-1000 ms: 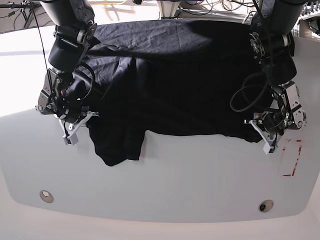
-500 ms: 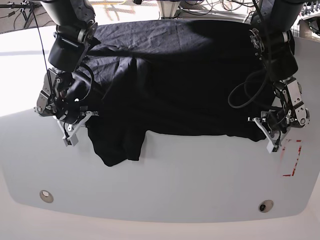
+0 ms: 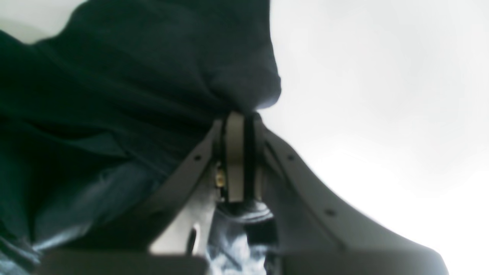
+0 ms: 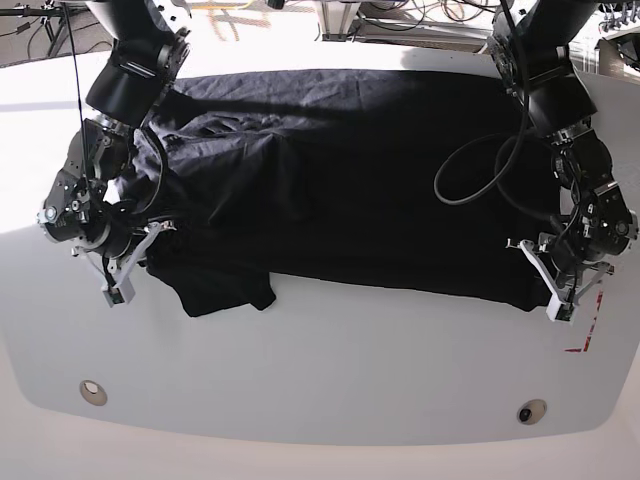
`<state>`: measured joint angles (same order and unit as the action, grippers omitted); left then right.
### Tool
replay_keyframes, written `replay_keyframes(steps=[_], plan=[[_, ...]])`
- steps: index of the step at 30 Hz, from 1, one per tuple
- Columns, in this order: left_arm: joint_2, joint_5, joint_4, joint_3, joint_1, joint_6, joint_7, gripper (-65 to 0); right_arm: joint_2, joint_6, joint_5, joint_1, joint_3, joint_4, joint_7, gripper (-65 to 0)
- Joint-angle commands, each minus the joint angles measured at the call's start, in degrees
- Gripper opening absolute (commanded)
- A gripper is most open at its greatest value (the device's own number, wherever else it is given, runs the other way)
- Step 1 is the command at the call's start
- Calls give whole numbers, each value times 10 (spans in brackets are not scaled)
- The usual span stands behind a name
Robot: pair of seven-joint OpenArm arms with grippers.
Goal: Fold the T-shirt properly
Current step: 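Fold the grasped shirt edge over onto the rest with both grippers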
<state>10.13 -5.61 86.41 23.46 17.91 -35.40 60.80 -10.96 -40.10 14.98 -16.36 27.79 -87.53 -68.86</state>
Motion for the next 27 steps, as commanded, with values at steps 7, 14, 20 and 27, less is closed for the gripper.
replay_keyframes(steps=[7, 14, 20, 27], plan=[[9, 1, 96, 1, -56, -12, -4, -650, -10, 1, 4, 49, 7, -142, -62, -629], [9, 4, 140, 2, -124, -46, -4, -650, -10, 1, 5, 117, 6, -232, -75, -628], [24, 4, 161, 3, -180, -46, -4, -650, -10, 1, 5, 165, 6, -264, -75, -628], [26, 4, 179, 3, -229, -46, -4, -650, -5, 1, 5, 218, 6, -278, -75, -628]])
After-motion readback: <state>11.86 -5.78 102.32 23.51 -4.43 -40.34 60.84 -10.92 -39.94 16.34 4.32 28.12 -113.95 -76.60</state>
